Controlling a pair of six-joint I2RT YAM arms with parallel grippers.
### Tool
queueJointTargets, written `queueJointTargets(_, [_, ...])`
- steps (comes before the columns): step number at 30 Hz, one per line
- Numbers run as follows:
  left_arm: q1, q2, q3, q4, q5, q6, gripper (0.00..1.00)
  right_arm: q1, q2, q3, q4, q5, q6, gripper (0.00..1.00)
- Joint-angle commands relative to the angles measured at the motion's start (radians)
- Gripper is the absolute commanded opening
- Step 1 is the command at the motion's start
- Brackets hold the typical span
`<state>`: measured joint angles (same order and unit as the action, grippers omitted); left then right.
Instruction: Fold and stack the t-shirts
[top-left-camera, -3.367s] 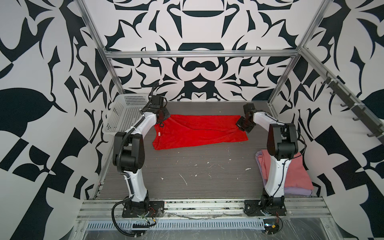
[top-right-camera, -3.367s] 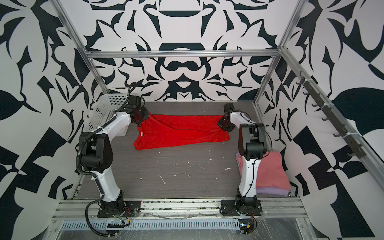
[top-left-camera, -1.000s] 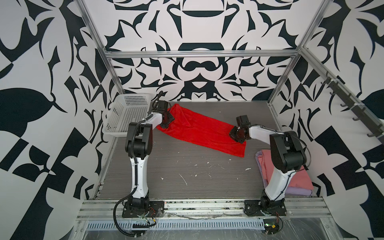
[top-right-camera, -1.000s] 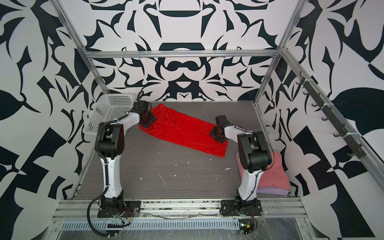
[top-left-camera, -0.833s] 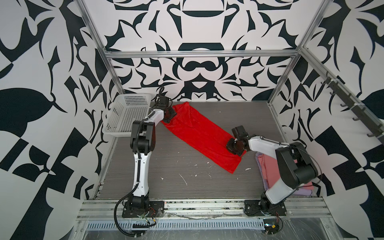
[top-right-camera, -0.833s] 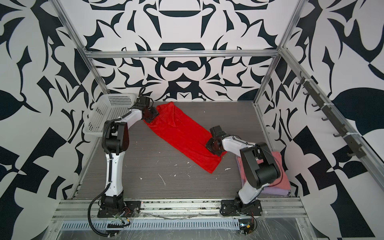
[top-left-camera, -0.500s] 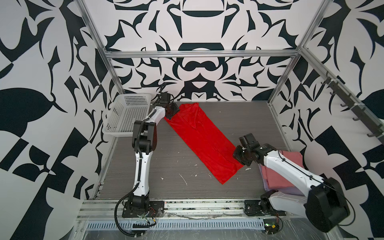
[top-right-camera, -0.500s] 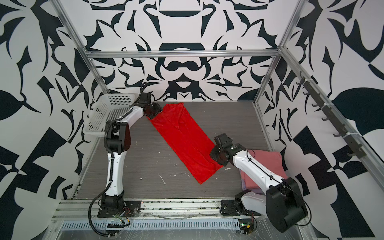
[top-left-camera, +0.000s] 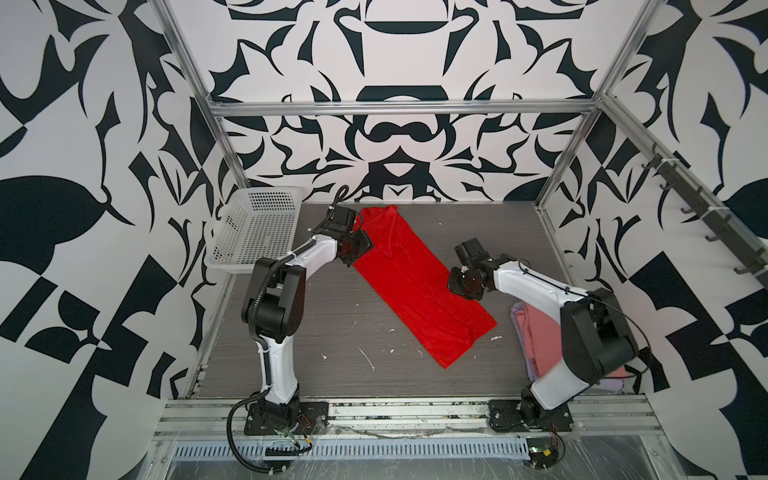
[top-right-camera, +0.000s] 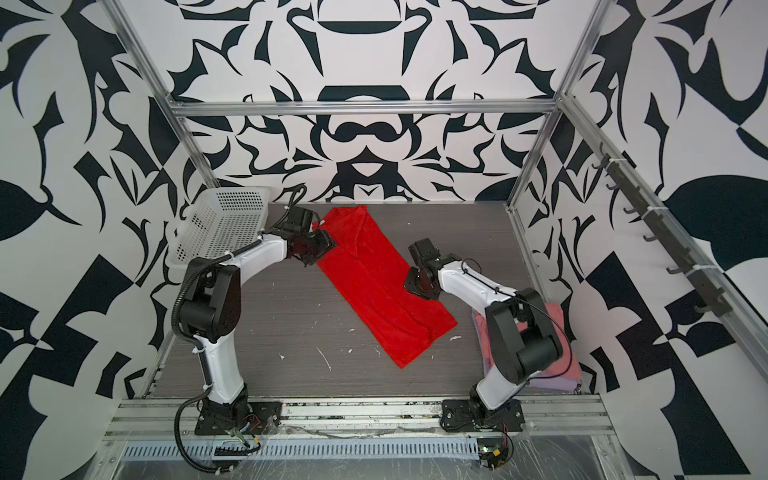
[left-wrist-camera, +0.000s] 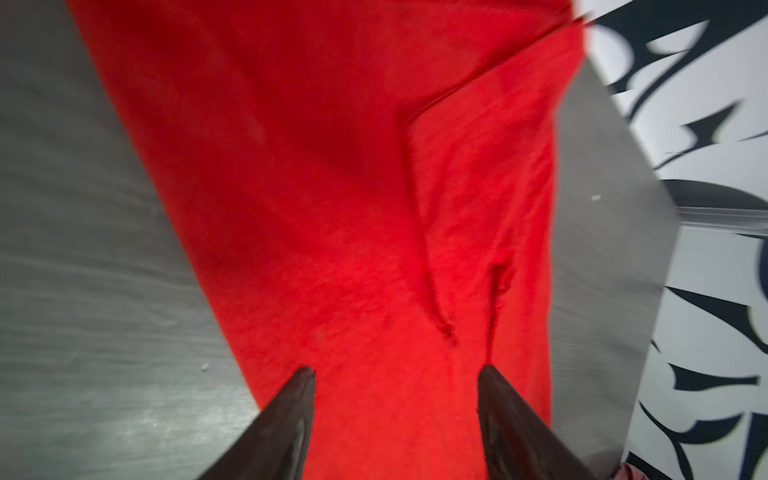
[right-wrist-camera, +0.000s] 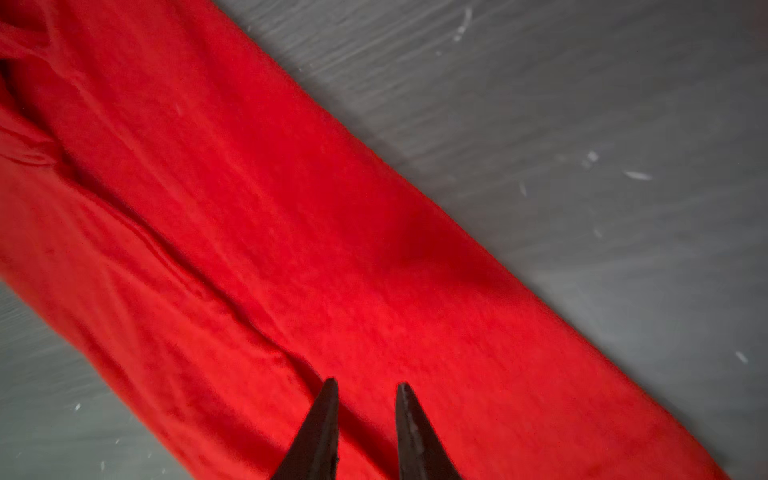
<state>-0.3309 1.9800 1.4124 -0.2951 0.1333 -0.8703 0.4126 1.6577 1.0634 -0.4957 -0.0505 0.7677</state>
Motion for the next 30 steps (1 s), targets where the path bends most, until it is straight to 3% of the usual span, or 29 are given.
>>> queueJointTargets(1, [0.012, 0.065, 0.02, 0.087, 0.003, -0.086, 0.66, -0.003, 0.016, 0.006, 0.02, -0.018, -0.009, 0.29])
queueJointTargets(14, [0.04, 0.458, 0.518, -0.158, 0.012, -0.03, 0.67, 0.049, -0.013, -0.27, 0.133, -0.102, 0.233, 0.26])
queueJointTargets(18, [0.043, 0.584, 0.715, -0.232, 0.032, 0.024, 0.67, 0.169, -0.027, -0.305, 0.124, -0.084, 0.286, 0.26])
queueJointTargets(23, [0.04, 0.715, 0.905, -0.194, 0.162, 0.016, 0.67, 0.356, 0.015, -0.319, 0.187, -0.071, 0.383, 0.26])
queueJointTargets(30, [0.012, 0.716, 0.928, -0.152, 0.207, 0.046, 0.67, 0.569, 0.195, -0.151, 0.191, -0.076, 0.405, 0.23])
